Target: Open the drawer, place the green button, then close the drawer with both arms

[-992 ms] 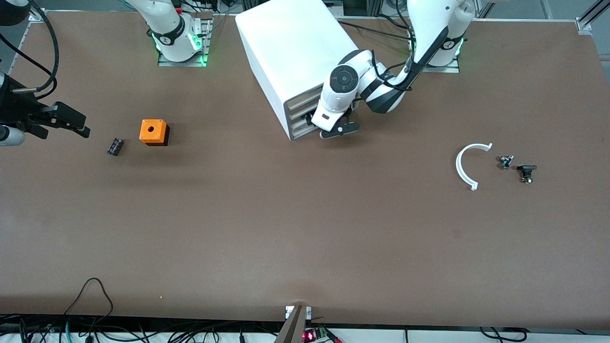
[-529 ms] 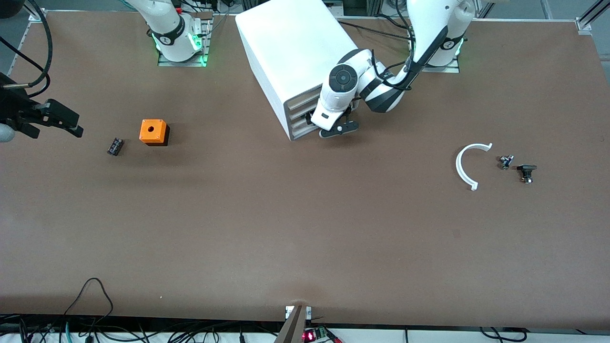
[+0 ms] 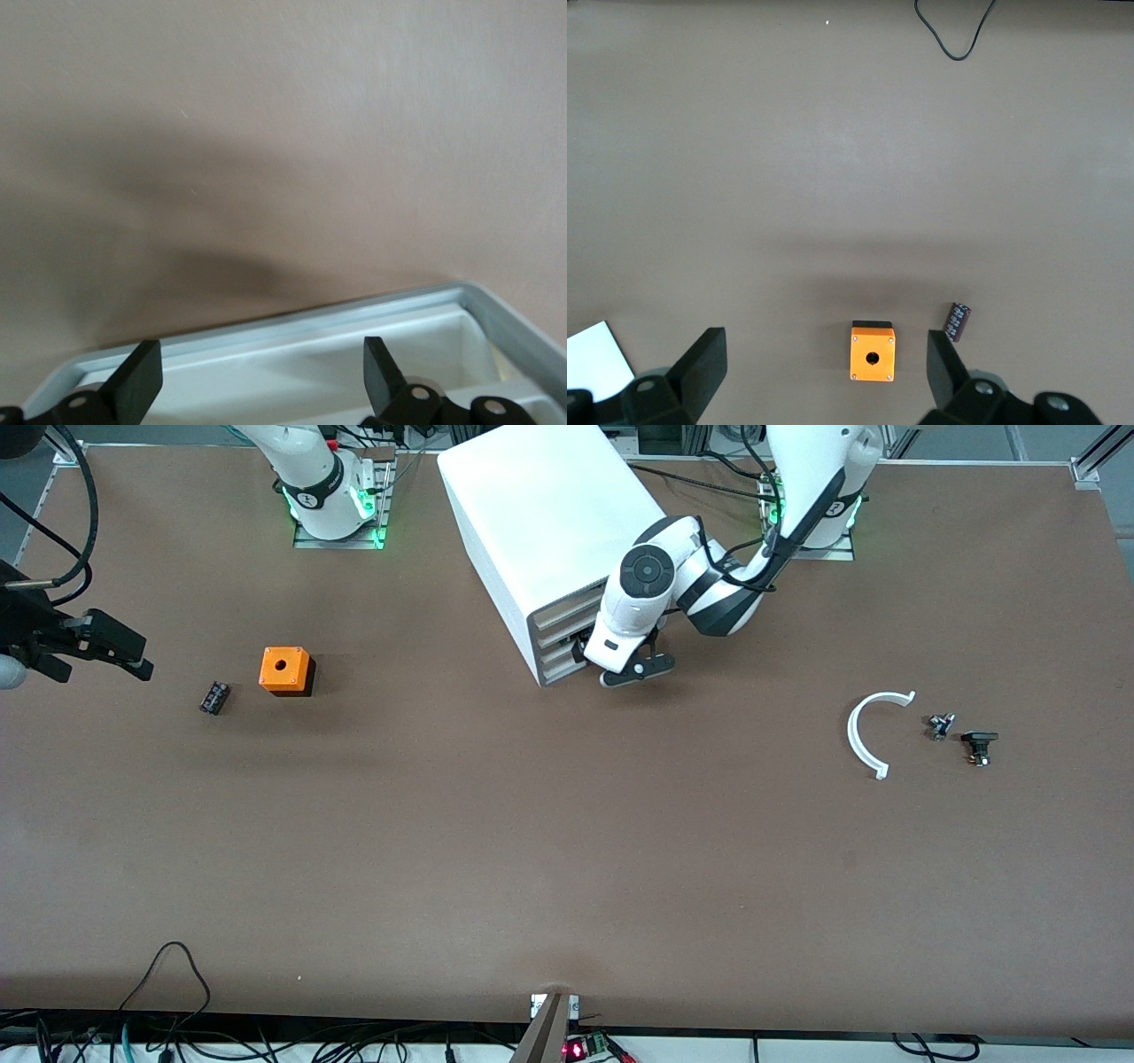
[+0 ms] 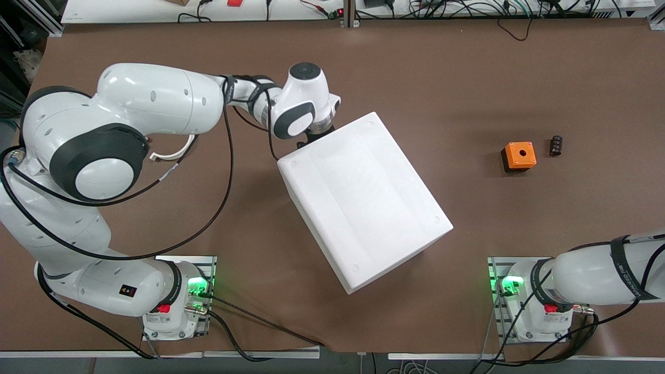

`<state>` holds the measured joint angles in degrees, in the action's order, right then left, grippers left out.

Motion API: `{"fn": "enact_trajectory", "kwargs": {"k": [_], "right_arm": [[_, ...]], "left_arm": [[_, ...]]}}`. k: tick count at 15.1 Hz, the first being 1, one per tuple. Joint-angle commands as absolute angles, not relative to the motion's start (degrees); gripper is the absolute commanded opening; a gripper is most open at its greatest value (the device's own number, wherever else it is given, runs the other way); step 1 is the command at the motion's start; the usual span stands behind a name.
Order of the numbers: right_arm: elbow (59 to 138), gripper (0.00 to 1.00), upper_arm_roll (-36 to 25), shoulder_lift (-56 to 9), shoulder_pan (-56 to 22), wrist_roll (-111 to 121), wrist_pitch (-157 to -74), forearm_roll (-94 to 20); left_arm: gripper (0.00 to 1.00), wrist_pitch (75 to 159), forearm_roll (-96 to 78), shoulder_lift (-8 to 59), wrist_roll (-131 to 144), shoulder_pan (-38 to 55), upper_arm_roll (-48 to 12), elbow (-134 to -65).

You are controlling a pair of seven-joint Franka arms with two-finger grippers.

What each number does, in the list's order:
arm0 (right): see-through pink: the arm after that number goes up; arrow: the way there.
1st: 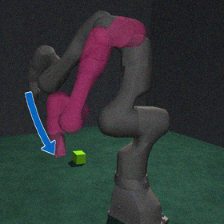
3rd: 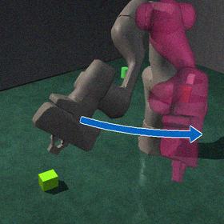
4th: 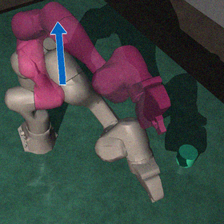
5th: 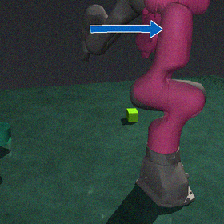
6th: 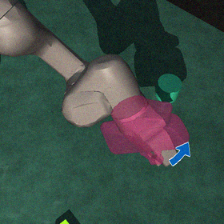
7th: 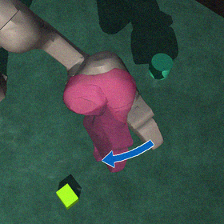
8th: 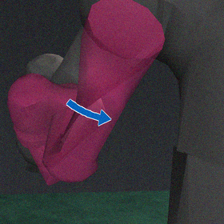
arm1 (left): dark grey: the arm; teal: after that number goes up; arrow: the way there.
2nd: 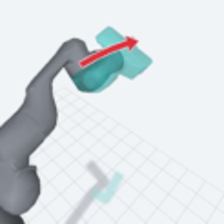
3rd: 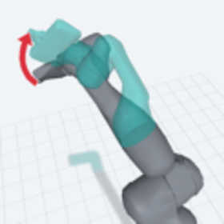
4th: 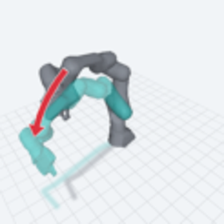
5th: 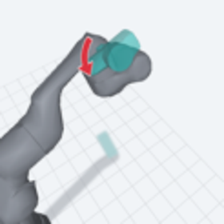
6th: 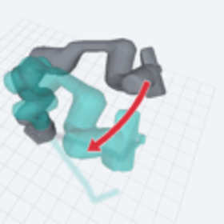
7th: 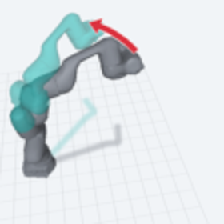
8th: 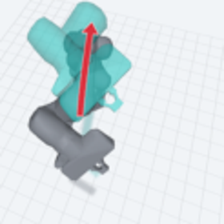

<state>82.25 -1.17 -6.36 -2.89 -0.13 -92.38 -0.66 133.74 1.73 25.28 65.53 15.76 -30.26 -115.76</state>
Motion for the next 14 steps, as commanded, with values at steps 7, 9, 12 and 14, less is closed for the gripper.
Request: {"fn": "enact_trajectory", "kwargs": {"k": [7, 9, 12, 14], "right_arm": [[80.51, 1.0, -0.97, -6.59, -3.43, -0.97, -92.29, 0.88], [80.16, 1.0, -0.97, -7.12, -3.34, -0.62, -92.29, 0.88], [76.22, 1.0, -0.88, -9.66, -3.43, -0.44, -89.05, 0.62], [72.44, 1.0, -0.62, -11.77, -3.51, -0.53, -85.36, 0.62]], "left_arm": [[1.0, 106.37, 1.85, 23.73, 53.28, 5.81, -30.94, -99.68], [1.0, 104.25, 1.93, 22.68, 52.3, 4.14, -30.76, -99.49], [1.0, 99.86, 3.95, 19.53, 45.3, 0.1, -30.94, -98.35], [1.0, 98.09, 3.96, 16.98, 36.87, -2.8, -30.85, -98.0]]}}
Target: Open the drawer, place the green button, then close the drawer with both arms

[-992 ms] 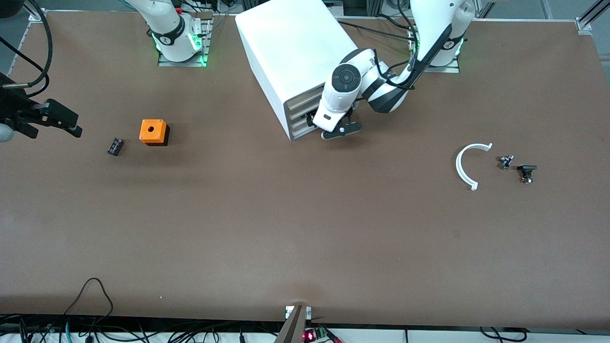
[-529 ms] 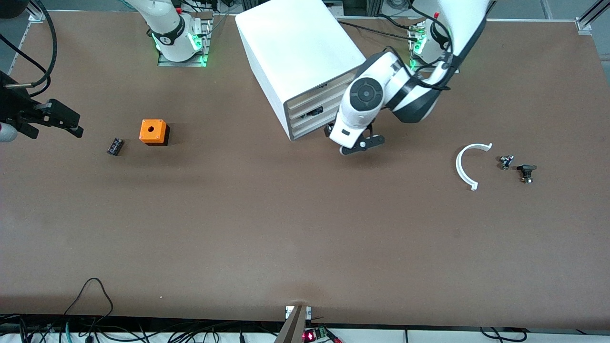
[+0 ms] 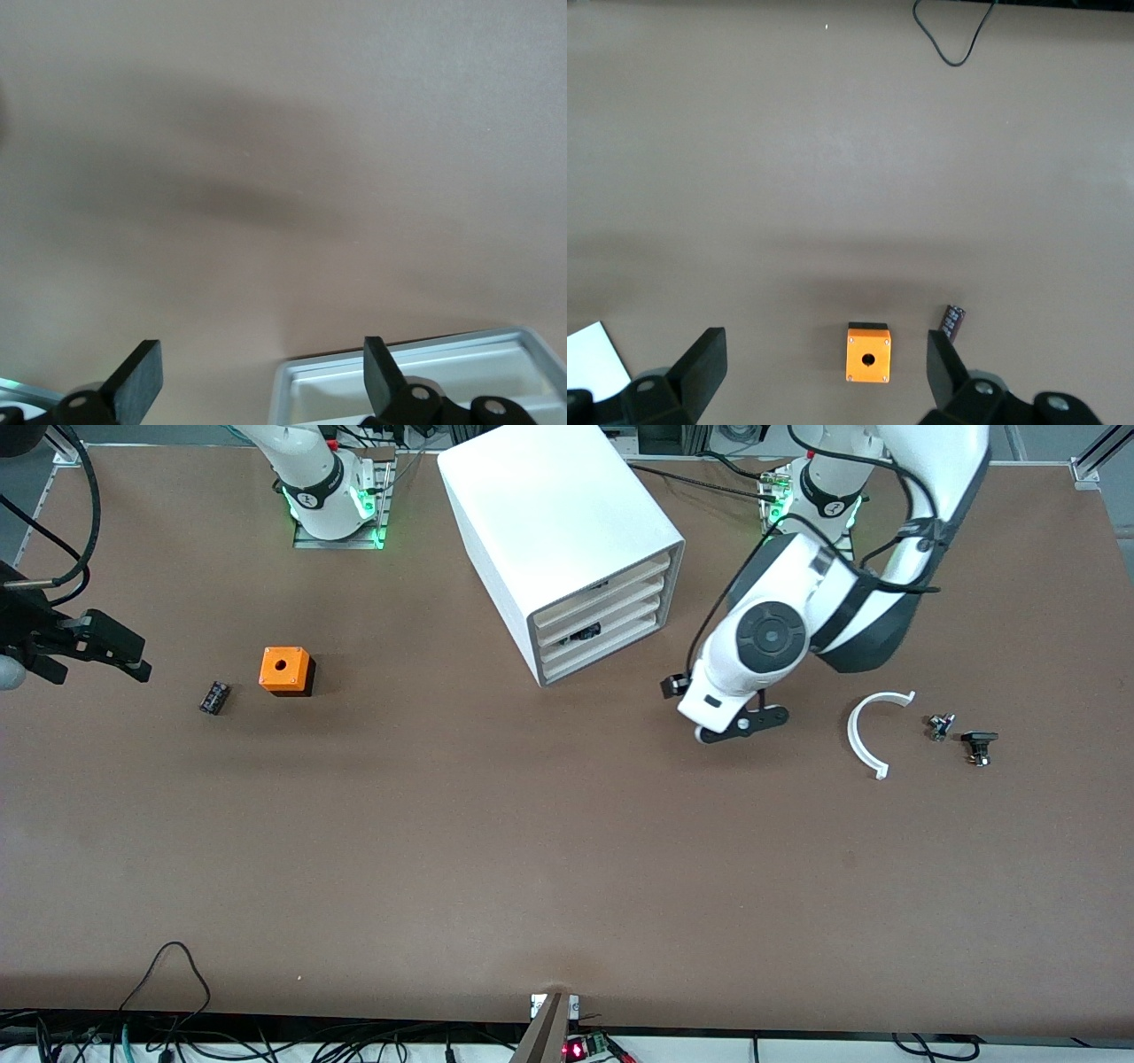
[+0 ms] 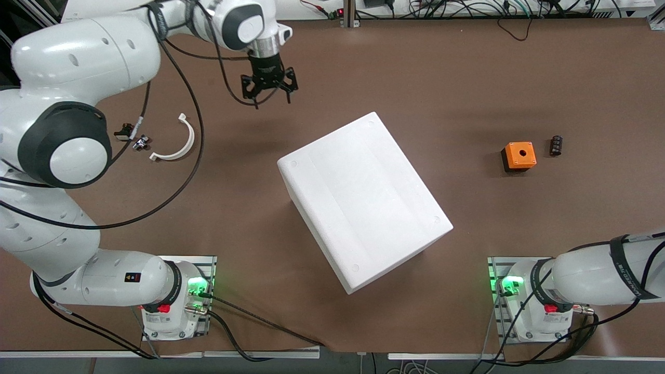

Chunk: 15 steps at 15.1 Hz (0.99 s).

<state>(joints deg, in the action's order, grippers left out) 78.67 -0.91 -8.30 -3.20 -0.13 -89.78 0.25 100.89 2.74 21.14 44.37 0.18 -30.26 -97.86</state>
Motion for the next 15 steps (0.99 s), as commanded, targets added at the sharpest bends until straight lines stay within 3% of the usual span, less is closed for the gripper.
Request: {"fn": "enact_trajectory", "kwargs": {"k": [1, 7, 11, 15], "right_arm": [[71.81, 1.0, -0.62, -12.04, -3.52, -0.61, -84.99, 0.62], [72.77, 1.0, -0.7, -11.95, -3.69, -1.75, -86.22, 0.53], [79.7, 1.0, -0.62, -9.24, -3.69, -1.93, -92.97, 0.26], [80.16, 1.0, -0.7, -8.7, -3.69, -2.02, -93.25, 0.26]], "left_arm": [[1.0, 97.3, 3.96, 15.92, 33.17, -3.86, -30.68, -97.91], [1.0, 92.29, 3.61, 12.93, 18.66, -9.23, -29.8, -92.73], [1.0, 92.9, 2.9, 7.22, 4.0, -8.18, -20.42, -94.65], [1.0, 94.3, 2.2, 2.04, -3.49, -4.85, -10.32, -97.72]]}}
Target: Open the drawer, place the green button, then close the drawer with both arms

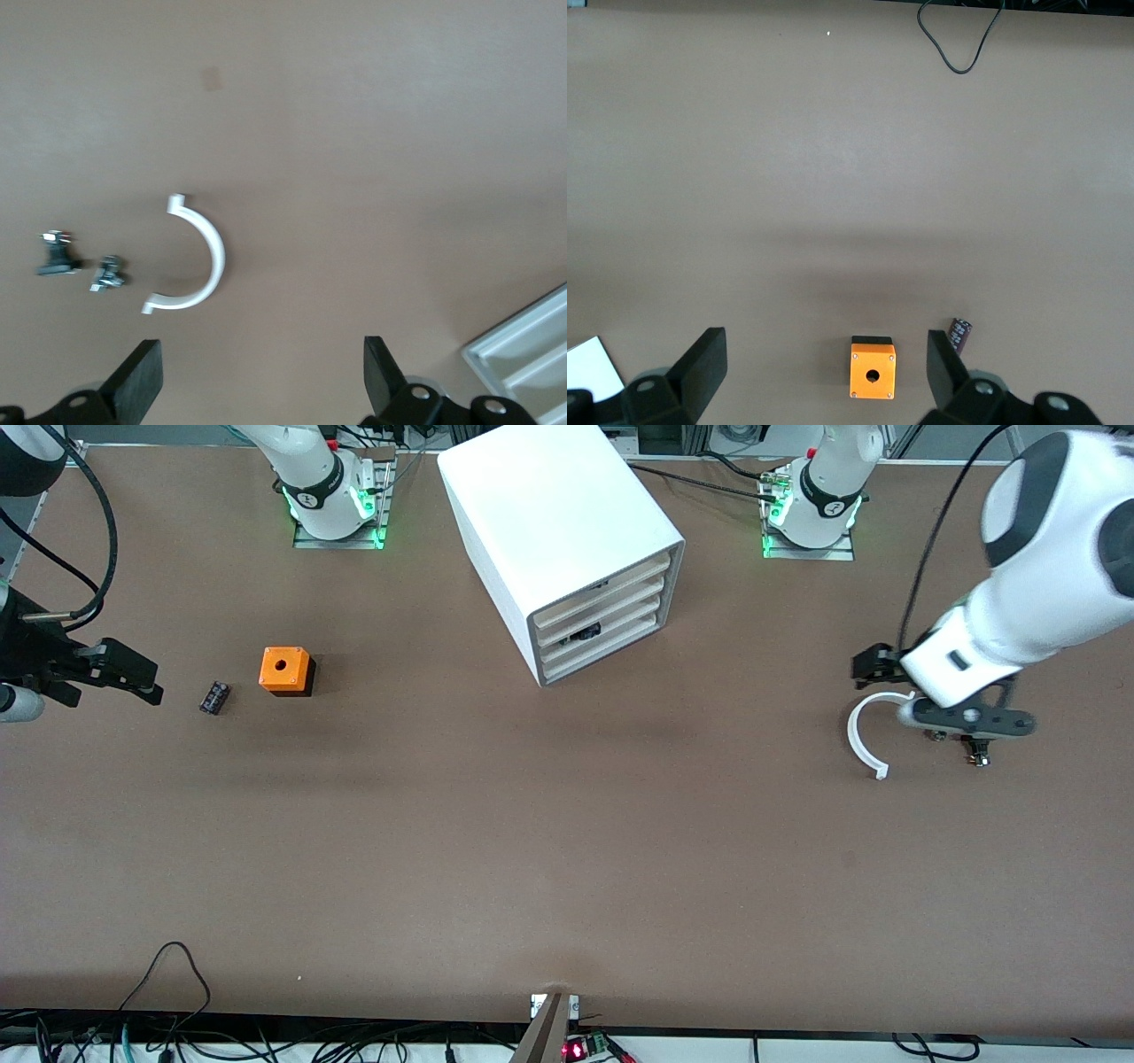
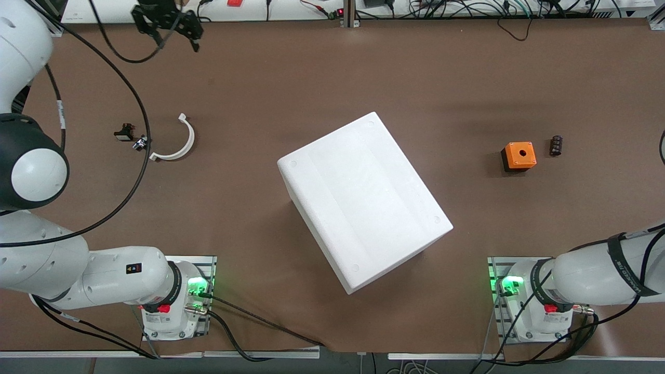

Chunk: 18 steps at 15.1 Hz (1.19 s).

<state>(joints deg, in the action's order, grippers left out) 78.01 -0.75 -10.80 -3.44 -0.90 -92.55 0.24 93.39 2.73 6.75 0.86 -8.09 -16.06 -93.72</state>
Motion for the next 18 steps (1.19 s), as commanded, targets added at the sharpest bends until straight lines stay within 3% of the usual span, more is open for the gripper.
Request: {"fn": "enact_trajectory", "kwargs": {"k": [1, 8, 18], "right_arm": [[80.16, 1.0, -0.7, -8.7, -3.69, -2.02, -93.25, 0.26], [80.07, 1.0, -0.79, -8.7, -3.69, -2.02, -93.16, 0.18], [80.07, 1.0, -0.79, -8.88, -3.6, -2.02, -92.99, 0.18]], "left_arm": [[1.0, 94.31, -0.59, 0.46, -5.86, -3.62, -6.37, -98.95], [1.0, 95.89, 0.53, -4.75, -7.21, 0.69, -0.1, -100.81], [1.0, 95.1, 0.61, -3.87, -6.94, 1.93, 0.35, -98.62]]}}
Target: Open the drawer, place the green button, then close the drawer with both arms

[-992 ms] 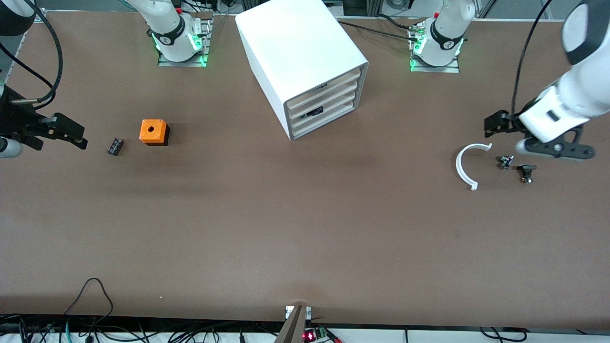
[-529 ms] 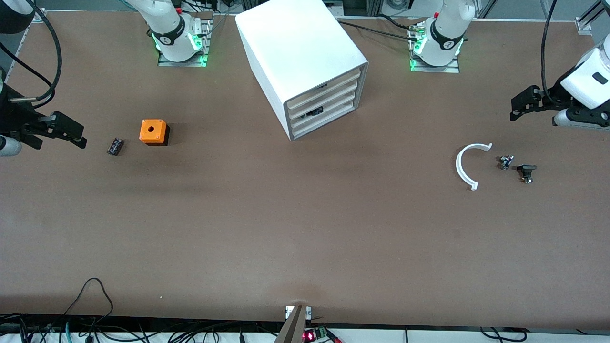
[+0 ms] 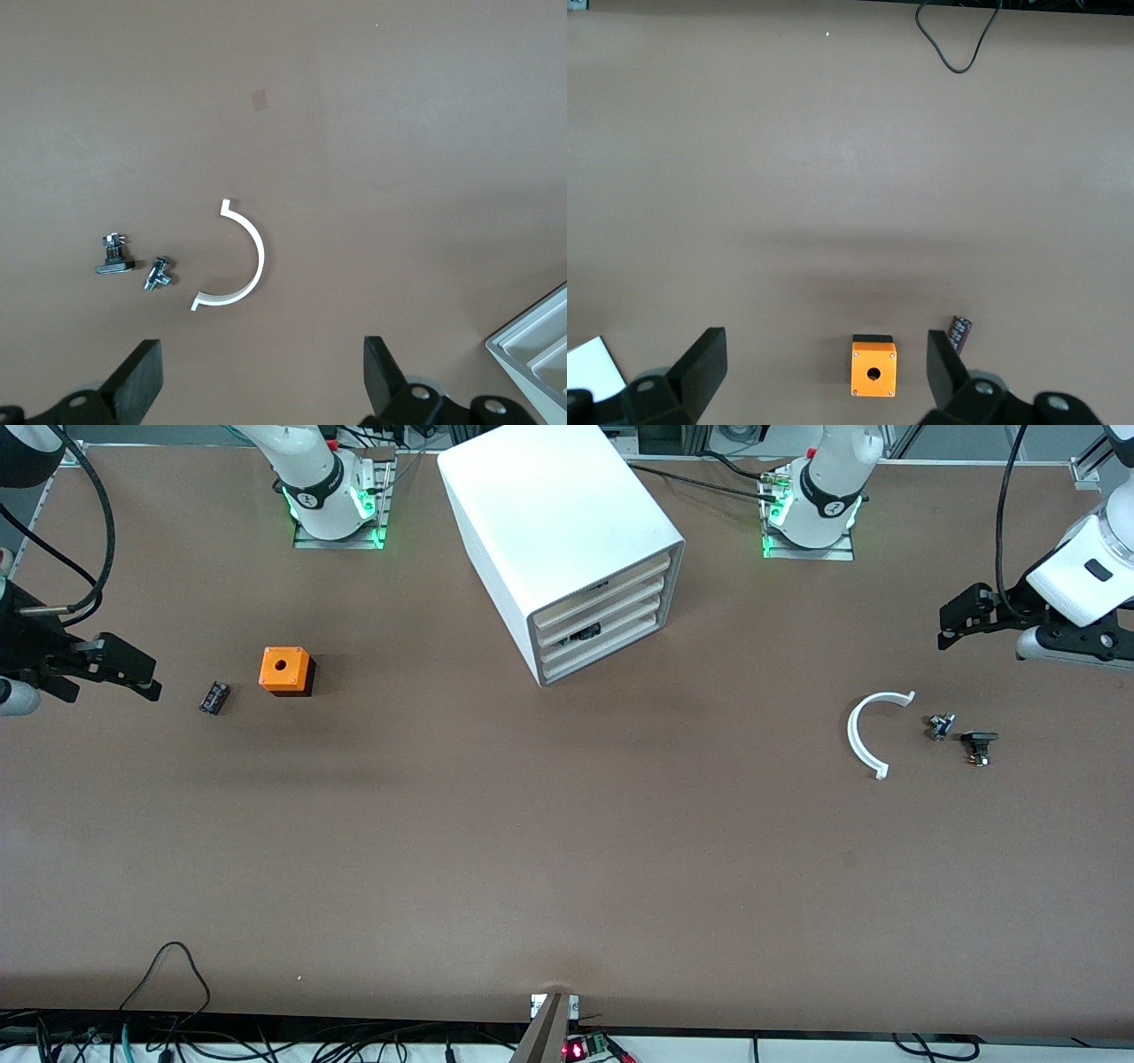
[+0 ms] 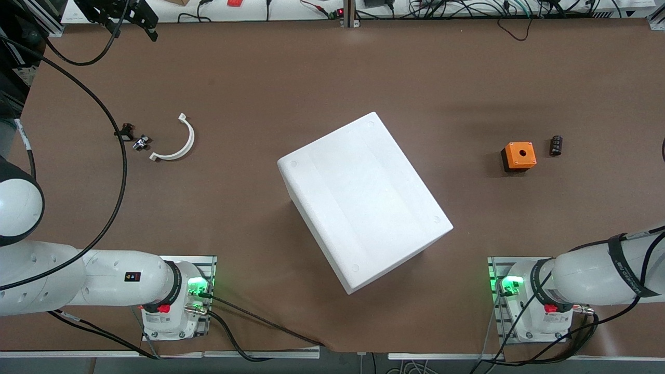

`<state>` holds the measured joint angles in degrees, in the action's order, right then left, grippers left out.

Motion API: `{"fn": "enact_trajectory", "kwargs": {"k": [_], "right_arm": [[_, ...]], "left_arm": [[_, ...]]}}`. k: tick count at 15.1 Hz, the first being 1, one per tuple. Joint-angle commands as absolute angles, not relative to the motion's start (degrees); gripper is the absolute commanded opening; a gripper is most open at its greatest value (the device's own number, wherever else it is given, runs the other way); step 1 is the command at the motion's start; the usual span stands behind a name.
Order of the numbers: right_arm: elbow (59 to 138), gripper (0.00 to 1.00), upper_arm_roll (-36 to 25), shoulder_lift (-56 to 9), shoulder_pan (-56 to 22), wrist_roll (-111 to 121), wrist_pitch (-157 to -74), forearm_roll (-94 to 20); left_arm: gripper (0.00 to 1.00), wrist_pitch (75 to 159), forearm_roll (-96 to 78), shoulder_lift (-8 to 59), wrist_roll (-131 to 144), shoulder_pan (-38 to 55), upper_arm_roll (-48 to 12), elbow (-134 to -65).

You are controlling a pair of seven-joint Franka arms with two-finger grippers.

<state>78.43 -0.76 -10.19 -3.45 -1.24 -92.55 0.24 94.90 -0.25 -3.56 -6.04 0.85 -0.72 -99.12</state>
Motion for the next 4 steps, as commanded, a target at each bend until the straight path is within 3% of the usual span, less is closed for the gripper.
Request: {"fn": "enact_trajectory", "kwargs": {"k": [1, 4], "right_arm": [[79.98, 1.0, -0.79, -8.88, -3.6, -2.02, -92.99, 0.26], [79.98, 1.0, -0.88, -8.88, -3.6, -1.76, -92.81, 0.35]], "left_arm": [[1.0, 94.23, 0.53, -3.0, -6.94, 1.93, 0.35, -97.57], [1.0, 93.96, 0.53, -2.11, -7.03, 2.37, 0.35, -96.33]]}}
